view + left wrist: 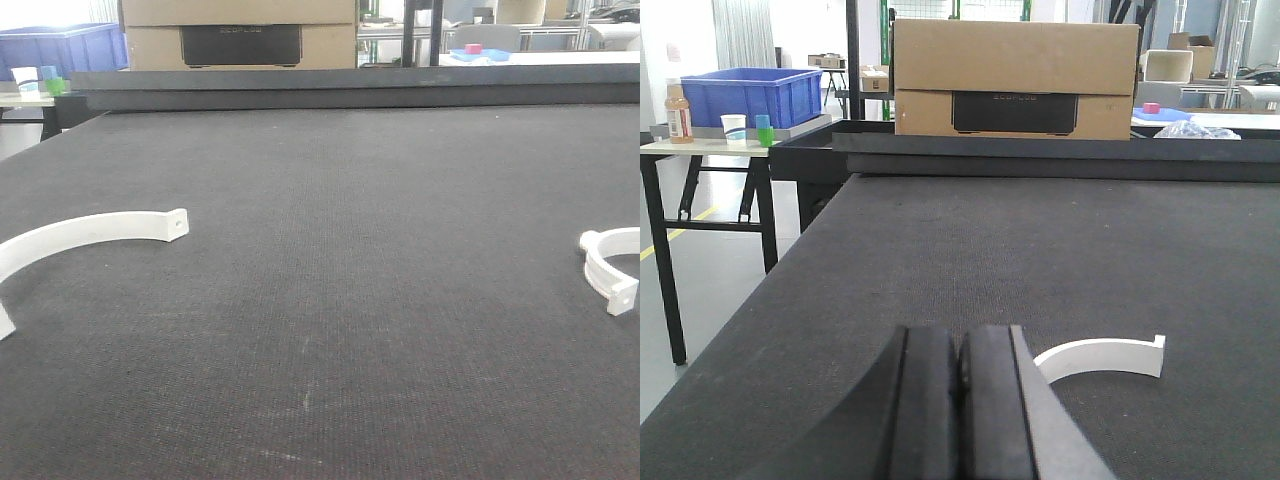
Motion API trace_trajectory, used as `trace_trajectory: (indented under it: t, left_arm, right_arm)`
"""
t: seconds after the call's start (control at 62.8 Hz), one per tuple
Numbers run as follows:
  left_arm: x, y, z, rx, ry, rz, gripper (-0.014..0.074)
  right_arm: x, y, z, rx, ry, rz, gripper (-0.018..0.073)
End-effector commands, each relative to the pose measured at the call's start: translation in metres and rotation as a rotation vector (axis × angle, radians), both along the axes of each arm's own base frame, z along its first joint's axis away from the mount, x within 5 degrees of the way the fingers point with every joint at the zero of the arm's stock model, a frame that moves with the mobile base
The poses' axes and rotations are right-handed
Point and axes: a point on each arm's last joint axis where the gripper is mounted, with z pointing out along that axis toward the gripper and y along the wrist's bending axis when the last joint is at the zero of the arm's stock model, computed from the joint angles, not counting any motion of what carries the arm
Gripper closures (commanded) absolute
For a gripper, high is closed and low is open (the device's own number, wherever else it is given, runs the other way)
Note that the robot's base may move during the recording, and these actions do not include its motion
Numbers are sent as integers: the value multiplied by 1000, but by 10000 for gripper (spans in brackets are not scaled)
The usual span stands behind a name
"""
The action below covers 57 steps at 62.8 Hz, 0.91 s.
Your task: Grab PVC pipe and place in blue bin
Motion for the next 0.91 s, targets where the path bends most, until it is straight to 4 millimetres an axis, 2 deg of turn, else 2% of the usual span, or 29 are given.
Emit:
trace_trajectory:
  t: [0.0,0.239,0.51,0.669,0.892]
  left_arm:
    - [-1,0,2,-7,-18,3,707]
    - [-1,0,3,-12,-25,3,707]
    - [-2,1,11,-138,-100,0,707]
    - [-10,1,46,-139,-181,-11,707]
    - [-25,0,115,-2,-297,3,707]
  right_arm:
    - [0,-1,2,-6,-21,-9,713]
    - [-2,-1,10,-17,-109,-16,713]
    - [-3,-1,16,-17,-167,-20,713]
    - [-13,-1,54,-18,-264,-19,713]
    - [-23,0,115,-39,-267,-14,713]
